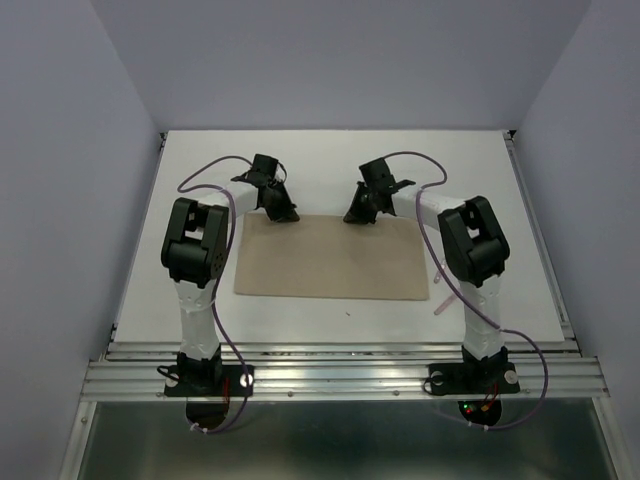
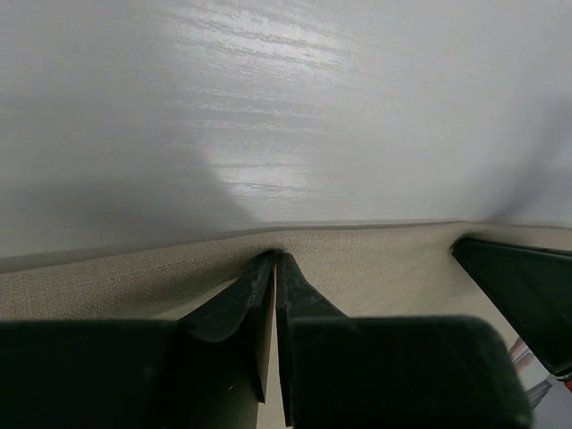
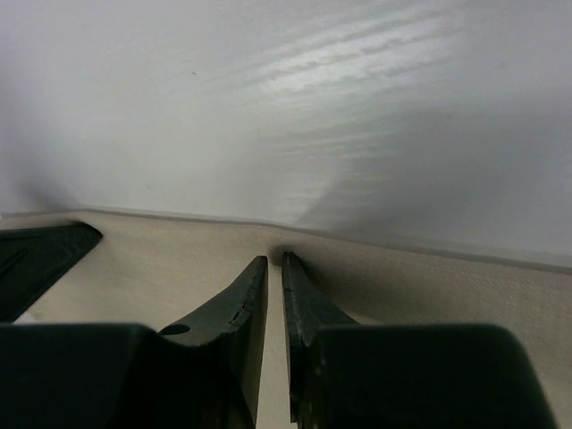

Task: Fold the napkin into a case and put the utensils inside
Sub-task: Smooth out the rectangle-folded napkin at the center of the board.

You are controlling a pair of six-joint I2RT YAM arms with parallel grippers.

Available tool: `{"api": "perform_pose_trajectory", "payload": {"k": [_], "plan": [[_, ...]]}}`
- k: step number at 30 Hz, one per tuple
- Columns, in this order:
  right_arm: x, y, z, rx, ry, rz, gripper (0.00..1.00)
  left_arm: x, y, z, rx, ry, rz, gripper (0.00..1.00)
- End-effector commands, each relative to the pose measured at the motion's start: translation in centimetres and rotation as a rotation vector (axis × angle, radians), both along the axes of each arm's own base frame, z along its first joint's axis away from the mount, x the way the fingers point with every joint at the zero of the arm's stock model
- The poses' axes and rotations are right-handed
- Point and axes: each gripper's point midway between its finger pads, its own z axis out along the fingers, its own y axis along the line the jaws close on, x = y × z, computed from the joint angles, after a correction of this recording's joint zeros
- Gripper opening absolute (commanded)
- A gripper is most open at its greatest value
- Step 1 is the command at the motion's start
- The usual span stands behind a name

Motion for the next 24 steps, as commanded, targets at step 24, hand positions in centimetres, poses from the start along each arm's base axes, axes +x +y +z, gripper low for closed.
{"api": "perform_pose_trajectory", "payload": {"k": [24], "plan": [[-3.4,-19.9,-2.2,-0.172,0.073,-0.271,0.18,0.0,4.7,-1.2,0.140,0.015,0.011,0.17]]}}
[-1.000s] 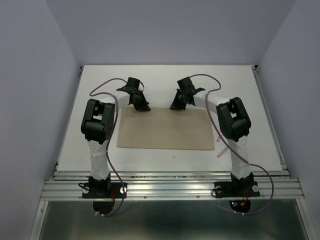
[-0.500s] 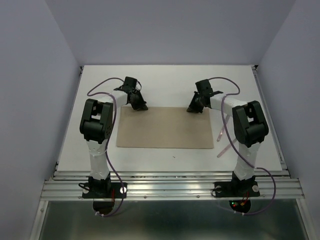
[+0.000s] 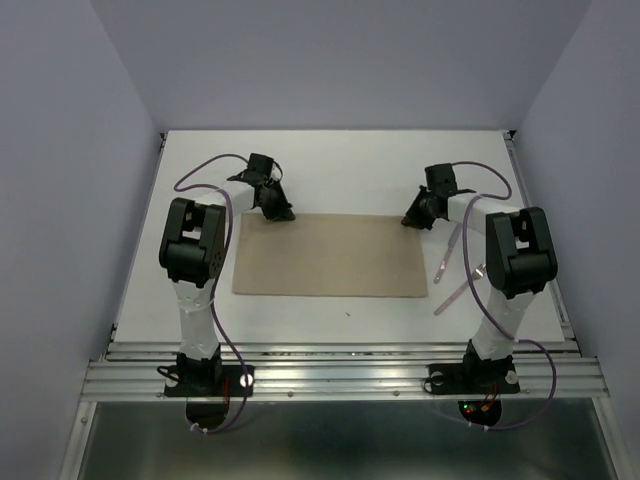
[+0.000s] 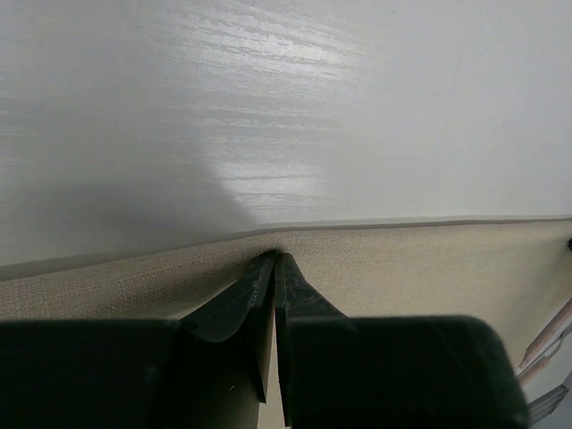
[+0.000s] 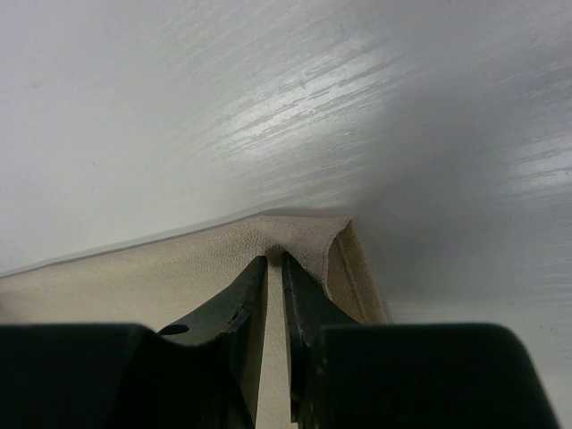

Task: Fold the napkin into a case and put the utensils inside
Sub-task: Smooth out the rectangle-folded napkin at the center of the board.

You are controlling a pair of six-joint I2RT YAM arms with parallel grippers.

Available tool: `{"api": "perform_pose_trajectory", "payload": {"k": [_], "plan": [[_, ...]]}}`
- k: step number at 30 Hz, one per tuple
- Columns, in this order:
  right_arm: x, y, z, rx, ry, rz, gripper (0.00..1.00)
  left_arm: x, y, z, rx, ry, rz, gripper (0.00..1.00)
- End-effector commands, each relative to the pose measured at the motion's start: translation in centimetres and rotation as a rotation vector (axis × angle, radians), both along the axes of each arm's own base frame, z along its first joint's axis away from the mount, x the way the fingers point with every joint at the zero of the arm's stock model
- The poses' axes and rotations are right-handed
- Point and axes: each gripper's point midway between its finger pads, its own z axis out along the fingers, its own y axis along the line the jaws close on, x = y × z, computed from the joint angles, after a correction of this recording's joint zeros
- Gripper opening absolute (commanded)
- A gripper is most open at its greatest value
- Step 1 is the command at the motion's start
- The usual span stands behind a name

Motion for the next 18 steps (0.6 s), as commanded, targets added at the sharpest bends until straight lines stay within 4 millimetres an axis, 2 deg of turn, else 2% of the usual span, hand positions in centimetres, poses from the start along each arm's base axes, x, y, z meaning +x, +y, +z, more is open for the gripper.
{"api": "perform_pose_trajectory", "payload": {"k": [1,7,11,18], "plan": [[-1.8,-3.2,-2.3,-0.060,0.063,-0.052,0.18,-0.5,3.6,-1.1,0.118,0.030,0.022,0.17],[-2.1,-4.4,-2.7,-0.058,0.063,-0.076,0.18,0.0,8.0,-0.4,0.136,0.024,0.098,0.17],[-2.2,-4.0,-3.0,-0.022,0.067,-0.065,0.18,-0.2,11.0,-1.0,0.172,0.061,0.142,0.17],[-2.2,-3.9,-3.2,-0.020,0.070,-0.053,0.18,-0.2,14.3,-1.5,0.218,0.079,0.218,0.17]]}}
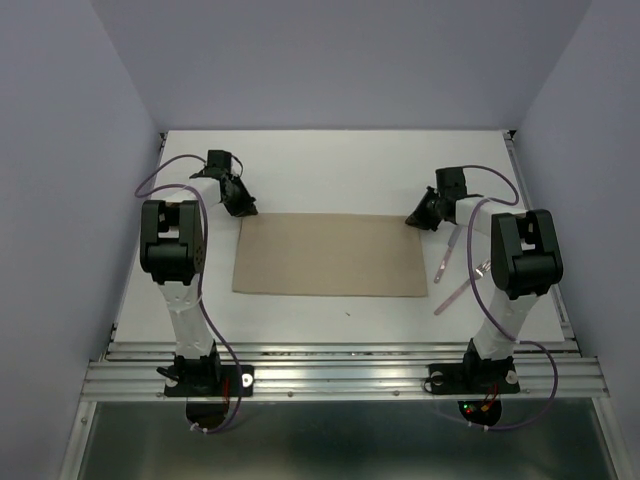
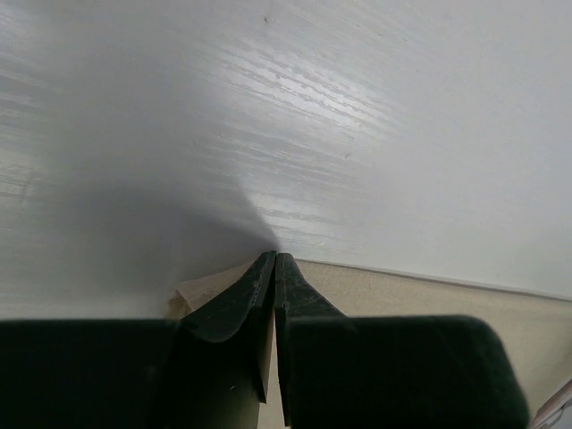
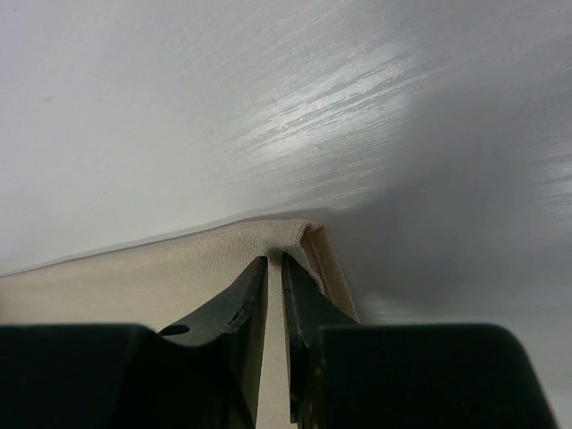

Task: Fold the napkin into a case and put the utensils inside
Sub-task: Smooth out the rectangle-folded napkin at the center of the board.

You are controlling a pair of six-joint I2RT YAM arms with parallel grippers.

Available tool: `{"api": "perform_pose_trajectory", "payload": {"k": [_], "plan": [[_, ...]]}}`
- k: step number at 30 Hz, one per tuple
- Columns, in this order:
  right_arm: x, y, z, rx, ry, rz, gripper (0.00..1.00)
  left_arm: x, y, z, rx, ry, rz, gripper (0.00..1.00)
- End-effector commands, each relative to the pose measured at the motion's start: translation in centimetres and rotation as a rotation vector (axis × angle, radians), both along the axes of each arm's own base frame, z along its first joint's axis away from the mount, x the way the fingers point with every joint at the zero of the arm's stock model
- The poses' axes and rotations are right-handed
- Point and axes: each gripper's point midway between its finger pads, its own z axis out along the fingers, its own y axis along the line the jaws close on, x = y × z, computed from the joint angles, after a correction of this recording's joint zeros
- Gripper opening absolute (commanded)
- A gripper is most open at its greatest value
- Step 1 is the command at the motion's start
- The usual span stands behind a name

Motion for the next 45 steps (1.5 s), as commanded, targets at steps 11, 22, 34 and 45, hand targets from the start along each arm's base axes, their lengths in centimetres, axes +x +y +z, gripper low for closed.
{"api": "perform_pose_trajectory", "payload": {"k": [11,22,34,45], "plan": [[-2.3,-2.9,-3.4,-0.089,0.108,-0.026,0.18,-2.1,7.1,-1.0,0.182,0.085,0.131,0.16],[-1.5,-2.3,-2.3,-0.059,0.077,-0.013,0.18,-2.2,7.5,-1.1,0.161,0.092,0.126,0.16],[-0.3,-3.3,1.8,-0.096,-0.022,-0.023,0.18,-2.3,6.7,-1.1,0.125,0.084,0.103,0.16],[-0.5,-3.2,0.0,-0.094,0.026,-0.026,0.17,-1.6,5.9,-0.3,0.093,0.058,0.082,0.16]]}}
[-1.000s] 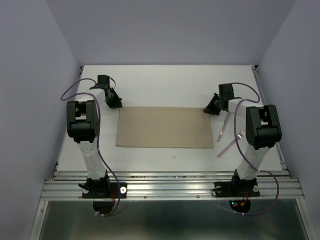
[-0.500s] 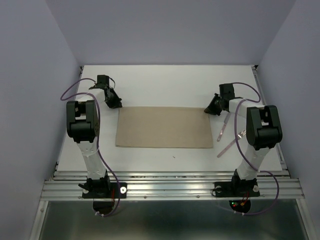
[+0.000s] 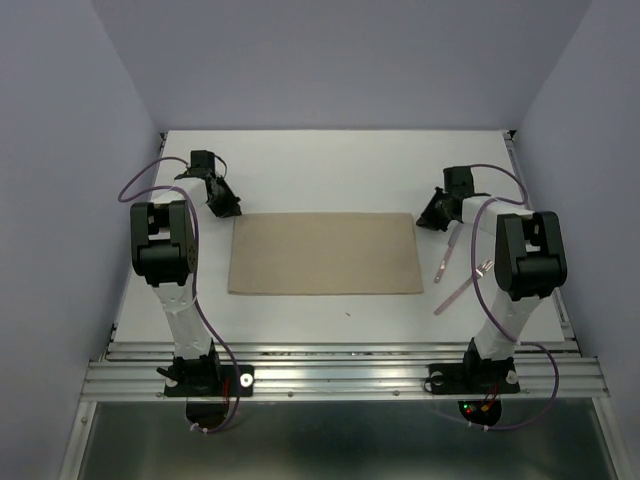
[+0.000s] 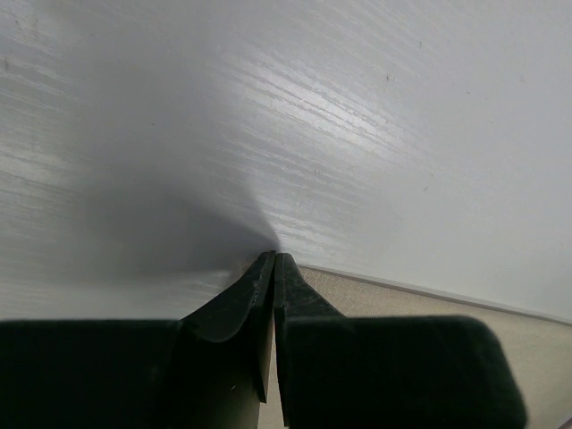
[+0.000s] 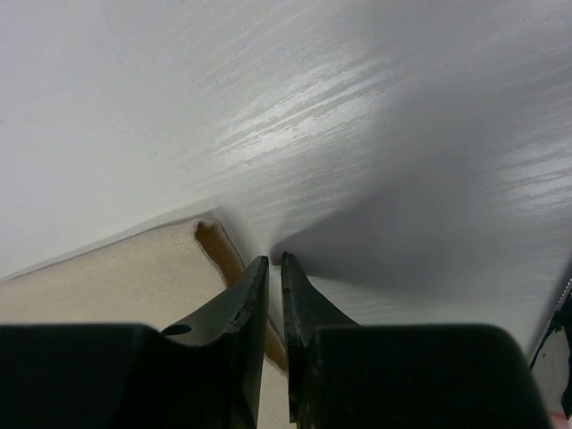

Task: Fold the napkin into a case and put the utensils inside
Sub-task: Smooth out the rectangle-folded napkin at the center of the board, then pick up the rectangle-folded napkin at the center of the board.

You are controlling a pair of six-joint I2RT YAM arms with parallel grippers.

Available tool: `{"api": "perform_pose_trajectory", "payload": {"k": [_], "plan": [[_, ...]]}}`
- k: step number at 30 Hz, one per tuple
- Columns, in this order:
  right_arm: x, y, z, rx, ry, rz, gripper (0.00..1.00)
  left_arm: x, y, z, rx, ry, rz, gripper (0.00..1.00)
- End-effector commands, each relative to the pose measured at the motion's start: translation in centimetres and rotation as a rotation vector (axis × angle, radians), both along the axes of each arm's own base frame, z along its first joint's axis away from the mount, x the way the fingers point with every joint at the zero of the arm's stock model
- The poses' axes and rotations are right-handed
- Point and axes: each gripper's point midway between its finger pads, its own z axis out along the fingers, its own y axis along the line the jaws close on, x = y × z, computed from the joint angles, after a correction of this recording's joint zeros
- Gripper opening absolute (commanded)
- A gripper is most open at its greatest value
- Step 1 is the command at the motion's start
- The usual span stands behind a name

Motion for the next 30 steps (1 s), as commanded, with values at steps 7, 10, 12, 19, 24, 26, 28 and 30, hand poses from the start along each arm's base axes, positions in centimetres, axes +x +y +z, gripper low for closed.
{"api": "perform_pose_trajectory", "payload": {"k": [7,10,12,19,24,26,28,30], "plan": [[0.1,0.0,5.6,-0.010,-0.120,0.006,0.17,-1.2,0.5,0.9,0.044,0.022,-0.014,0.18],[-0.8,1.5,7.9,-0.001,-0.171,0.041,0.17,-0.6,0.4,2.1,0.044,-0.009,-0.017,0.19],[-1.3,2.7,8.2,0.001,-0.175,0.069,0.17,-0.3,0.3,3.2,0.045,-0.030,-0.019,0.19],[-1.9,8.6,5.9,0.034,-0.122,0.200,0.18,1.2,-1.1,7.3,0.039,-0.108,-0.049,0.21],[-1.5,8.7,2.4,0.033,-0.051,0.186,0.17,1.5,-1.3,9.5,0.039,-0.147,-0.060,0.27],[-1.7,8.4,1.5,0.014,-0.033,0.184,0.18,1.4,-1.3,10.3,0.040,-0.160,-0.063,0.28],[-1.8,7.6,0.3,-0.029,-0.013,0.168,0.18,1.2,-1.2,11.1,0.042,-0.171,-0.063,0.28],[-2.2,6.8,-0.7,-0.070,0.010,0.151,0.18,0.9,-1.2,11.5,0.044,-0.173,-0.062,0.28]]}}
